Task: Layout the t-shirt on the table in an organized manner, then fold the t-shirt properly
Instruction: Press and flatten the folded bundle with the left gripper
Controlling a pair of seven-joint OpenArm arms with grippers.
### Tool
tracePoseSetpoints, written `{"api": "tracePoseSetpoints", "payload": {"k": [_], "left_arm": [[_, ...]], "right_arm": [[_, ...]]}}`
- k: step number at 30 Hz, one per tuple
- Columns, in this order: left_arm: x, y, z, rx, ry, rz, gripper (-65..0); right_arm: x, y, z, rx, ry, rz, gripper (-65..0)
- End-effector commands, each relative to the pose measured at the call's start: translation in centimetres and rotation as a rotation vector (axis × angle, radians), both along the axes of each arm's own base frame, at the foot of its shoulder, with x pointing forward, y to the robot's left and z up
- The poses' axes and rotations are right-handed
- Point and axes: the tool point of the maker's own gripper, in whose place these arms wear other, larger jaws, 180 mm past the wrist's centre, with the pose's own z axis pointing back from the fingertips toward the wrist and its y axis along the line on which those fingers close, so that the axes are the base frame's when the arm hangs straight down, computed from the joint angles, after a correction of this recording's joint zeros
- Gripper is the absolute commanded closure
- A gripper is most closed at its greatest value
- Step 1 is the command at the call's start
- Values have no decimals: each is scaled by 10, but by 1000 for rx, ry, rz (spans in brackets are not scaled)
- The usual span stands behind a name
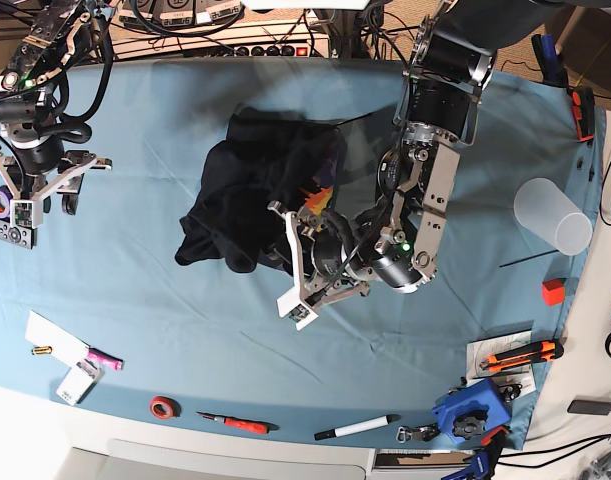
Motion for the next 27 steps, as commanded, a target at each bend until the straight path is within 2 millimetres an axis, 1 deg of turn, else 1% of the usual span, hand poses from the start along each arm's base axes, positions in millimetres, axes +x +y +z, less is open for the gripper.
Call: {"api": "tracePoseSetpoints", "payload": {"k": [1,5,8,10,13,16,18,20,22,24,25,27], "left_arm": [[12,-4,21,-22,-71,4,-238],[31,18,16,113,-134,63,-238],[35,30,14,137,-140,85,-239],[38,31,16,132,-139,103,-239],[46,28,28,104,-180,110,-239],[53,22,38,41,-232,125,-238],[57,21,31,37,-218,147,-230],[61,26,16,79,-195,181,-205],[62,30,2,120,-175,184,-202],[58,31,-5,133,-145,179,-202],[54,30,-9,133,-118,169,-202],[40,21,-12,102,-37,120,-202]], "right_arm": [[5,-1,13,-21,-47,11,-238],[5,-1,12,-20,-47,11,-238],[5,0,13,-19,-48,13,-238],[5,-1,13,-19,-48,12,-238],[6,0,13,-19,-53,14,-238],[6,0,14,-19,-56,15,-238],[7,0,14,-20,-58,16,-238],[7,0,14,-20,-58,16,-238],[7,0,14,-20,-58,16,-238],[7,0,15,-20,-61,17,-238],[7,0,15,-21,-62,17,-238],[7,0,15,-20,-62,17,-238]]}}
